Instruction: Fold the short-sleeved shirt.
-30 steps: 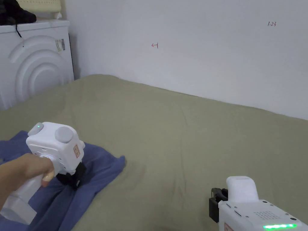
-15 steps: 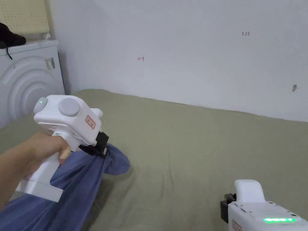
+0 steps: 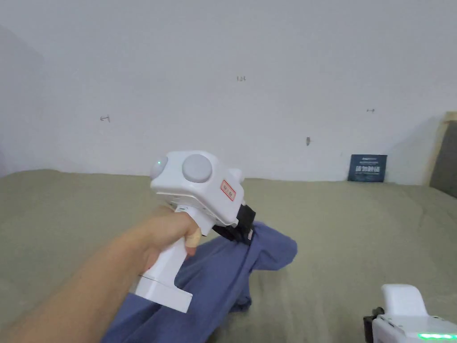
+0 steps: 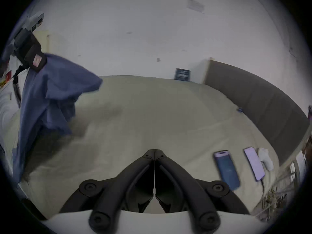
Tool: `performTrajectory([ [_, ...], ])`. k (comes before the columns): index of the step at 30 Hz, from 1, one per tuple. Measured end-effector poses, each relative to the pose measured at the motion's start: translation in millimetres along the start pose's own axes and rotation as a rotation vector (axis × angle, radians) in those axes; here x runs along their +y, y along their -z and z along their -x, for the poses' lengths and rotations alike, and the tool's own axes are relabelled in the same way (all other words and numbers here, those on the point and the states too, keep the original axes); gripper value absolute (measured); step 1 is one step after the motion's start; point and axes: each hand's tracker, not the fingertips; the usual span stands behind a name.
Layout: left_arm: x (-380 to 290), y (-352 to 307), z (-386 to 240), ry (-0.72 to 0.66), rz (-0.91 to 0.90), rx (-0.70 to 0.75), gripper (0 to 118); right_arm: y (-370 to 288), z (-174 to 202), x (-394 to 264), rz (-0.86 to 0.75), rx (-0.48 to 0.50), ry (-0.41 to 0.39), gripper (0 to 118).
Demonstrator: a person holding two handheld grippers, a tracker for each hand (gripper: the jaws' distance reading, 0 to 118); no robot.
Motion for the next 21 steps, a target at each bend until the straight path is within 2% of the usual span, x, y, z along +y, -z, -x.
performTrajectory([
  [5,-5.8,70.0,-91.9,0.091,0.072,-0.154,4,-20.8,-68.7,-5.7,-0.003,-0.107,0.038,1],
  [10,-38.2,124.1,-125.7,0.103,0.166,-0.209,7,-28.4,-103.7,-14.6,0.012,-0.160,0.079,1],
  [11,-43.3,132.3,-124.9,0.090,0.170,-0.211,19,-27.6,-105.9,-15.9,0.015,-0.162,0.080,1],
  [12,-48.7,138.4,-121.7,0.072,0.186,-0.201,58,-28.0,-105.0,-17.1,0.017,-0.162,0.082,1],
  [13,-53.3,140.6,-117.8,0.047,0.195,-0.197,85,-26.8,-104.3,-17.3,0.021,-0.157,0.085,1],
  [15,-59.9,138.7,-106.9,0.016,0.192,-0.162,95,-24.5,-100.5,-17.1,0.027,-0.147,0.084,1],
  [19,-68.2,85.0,-68.2,-0.022,0.062,-0.129,92,-21.6,-85.2,-13.5,0.025,-0.113,0.068,1],
  [20,-72.7,66.6,-54.6,-0.035,0.009,-0.113,87,-22.6,-80.3,-12.1,0.022,-0.103,0.063,1],
  [21,-76.9,43.7,-43.3,-0.046,-0.029,-0.095,70,-22.3,-76.9,-10.2,0.019,-0.097,0.061,1],
])
